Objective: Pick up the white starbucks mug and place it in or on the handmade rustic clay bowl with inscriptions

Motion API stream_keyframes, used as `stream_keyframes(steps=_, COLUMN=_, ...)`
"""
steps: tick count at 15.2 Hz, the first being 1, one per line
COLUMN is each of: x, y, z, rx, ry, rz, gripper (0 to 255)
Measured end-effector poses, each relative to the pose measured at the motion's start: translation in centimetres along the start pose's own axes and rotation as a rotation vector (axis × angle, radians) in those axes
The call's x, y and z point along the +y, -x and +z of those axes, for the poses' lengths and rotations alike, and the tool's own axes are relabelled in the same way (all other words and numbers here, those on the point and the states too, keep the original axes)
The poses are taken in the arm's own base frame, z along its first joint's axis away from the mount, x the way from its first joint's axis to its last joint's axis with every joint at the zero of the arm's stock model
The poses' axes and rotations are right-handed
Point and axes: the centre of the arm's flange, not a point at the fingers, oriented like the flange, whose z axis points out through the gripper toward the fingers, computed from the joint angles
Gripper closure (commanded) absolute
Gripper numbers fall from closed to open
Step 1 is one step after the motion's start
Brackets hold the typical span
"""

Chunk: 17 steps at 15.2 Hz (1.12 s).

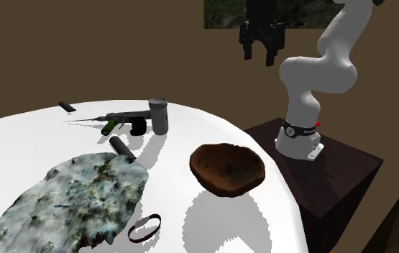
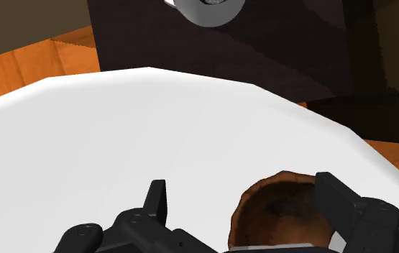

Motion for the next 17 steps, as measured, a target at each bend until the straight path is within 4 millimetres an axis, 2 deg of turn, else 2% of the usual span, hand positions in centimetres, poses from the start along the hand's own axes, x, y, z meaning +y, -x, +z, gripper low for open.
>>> stream_keyframes(steps=2, x=0.5, y=-0.3, z=0.2, rx=0.002, ry=-0.001, rz=-0.004, gripper=0)
stream_keyframes(steps=4, x=2.0, y=-1.3, z=0.9, rx=0.009, ry=-0.004, rz=-0.019, gripper=0)
stream_keyframes(steps=17, x=14.3, y=-10.9, z=7.4, rx=0.065, ry=-0.025, rz=-0.141, gripper=0)
